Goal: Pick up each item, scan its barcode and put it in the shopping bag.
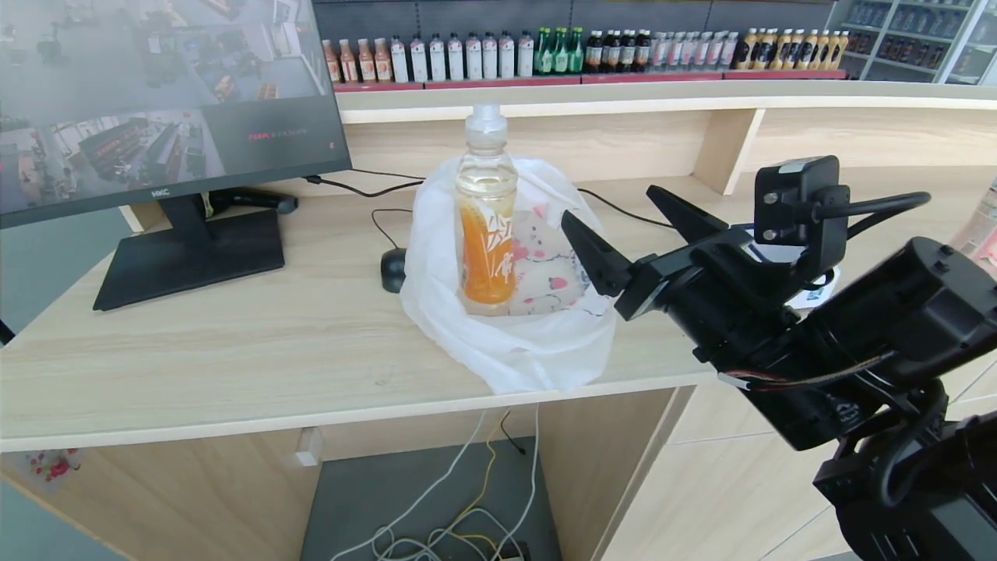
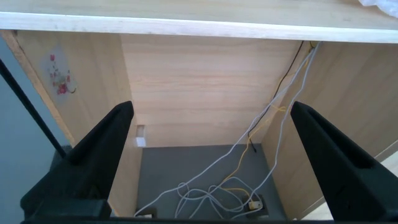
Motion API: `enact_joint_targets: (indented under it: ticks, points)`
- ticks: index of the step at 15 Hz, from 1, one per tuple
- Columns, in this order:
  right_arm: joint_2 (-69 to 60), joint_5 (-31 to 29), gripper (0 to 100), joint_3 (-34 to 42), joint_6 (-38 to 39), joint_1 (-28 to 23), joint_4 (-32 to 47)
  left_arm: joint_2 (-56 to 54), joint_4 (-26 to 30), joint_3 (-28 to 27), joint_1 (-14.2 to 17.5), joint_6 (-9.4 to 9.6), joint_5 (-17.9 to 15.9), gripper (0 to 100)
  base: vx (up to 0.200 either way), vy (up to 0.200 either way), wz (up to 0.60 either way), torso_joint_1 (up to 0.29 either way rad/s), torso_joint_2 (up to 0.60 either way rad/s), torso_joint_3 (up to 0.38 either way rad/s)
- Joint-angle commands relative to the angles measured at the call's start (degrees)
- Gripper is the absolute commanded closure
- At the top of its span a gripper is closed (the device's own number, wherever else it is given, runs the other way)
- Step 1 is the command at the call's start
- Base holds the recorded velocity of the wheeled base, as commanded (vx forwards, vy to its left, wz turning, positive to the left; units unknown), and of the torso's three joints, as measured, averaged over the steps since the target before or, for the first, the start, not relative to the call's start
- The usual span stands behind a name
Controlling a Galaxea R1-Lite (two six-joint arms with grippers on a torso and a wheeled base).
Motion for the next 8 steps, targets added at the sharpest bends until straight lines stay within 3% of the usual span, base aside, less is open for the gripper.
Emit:
enact_joint_targets:
  ticks: [1, 8]
  points:
    - [0.3, 0.0, 0, 0.0, -0.1, -0.1, 0.0, 0.0, 0.0, 0.0, 0.0, -0.04, 0.0, 0, 0.0, -0.2, 0.0, -0.002, 0.01, 0.007]
    - [1.0, 0.0, 0, -0.5, -0.1, -0.1, 0.0, 0.0, 0.0, 0.0, 0.0, -0.04, 0.0, 0, 0.0, -0.2, 0.0, 0.003, 0.0, 0.004]
